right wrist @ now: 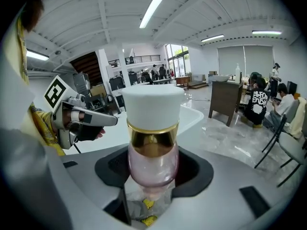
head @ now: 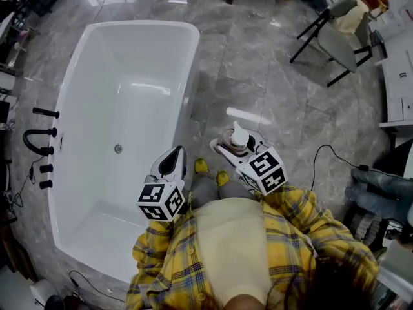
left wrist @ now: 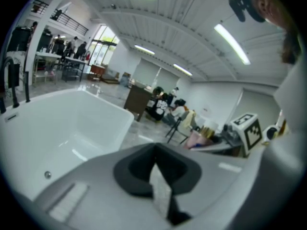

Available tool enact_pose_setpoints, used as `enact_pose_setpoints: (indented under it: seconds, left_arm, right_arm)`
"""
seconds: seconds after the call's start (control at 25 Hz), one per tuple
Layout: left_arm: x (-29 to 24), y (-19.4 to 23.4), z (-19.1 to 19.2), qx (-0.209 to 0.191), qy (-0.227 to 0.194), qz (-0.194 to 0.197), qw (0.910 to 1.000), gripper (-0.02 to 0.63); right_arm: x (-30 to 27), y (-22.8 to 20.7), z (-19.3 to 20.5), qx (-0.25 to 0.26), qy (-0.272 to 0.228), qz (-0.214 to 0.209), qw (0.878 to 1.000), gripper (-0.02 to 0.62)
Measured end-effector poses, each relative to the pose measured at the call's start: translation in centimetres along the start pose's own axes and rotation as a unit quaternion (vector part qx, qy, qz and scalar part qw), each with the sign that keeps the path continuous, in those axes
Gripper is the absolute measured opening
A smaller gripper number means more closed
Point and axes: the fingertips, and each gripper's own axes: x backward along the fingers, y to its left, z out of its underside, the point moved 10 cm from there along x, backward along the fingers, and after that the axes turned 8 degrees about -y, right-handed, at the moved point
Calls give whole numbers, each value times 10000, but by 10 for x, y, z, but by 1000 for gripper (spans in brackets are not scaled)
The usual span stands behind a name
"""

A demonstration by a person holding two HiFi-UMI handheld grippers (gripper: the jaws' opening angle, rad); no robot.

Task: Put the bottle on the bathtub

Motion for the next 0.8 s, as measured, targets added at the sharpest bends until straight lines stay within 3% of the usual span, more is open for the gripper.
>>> enact_pose_setpoints:
  seconds: [0.36, 0.8]
  left_arm:
    - [-26, 46, -4, -59, 257, 59, 9996, 9]
    - [-79, 55, 2, 35, 483, -21, 9988, 9]
  right_arm:
    - [-34, -10, -10, -20, 79, 364, 9993, 225]
    - [-72, -52, 7, -145, 328, 368, 9987, 225]
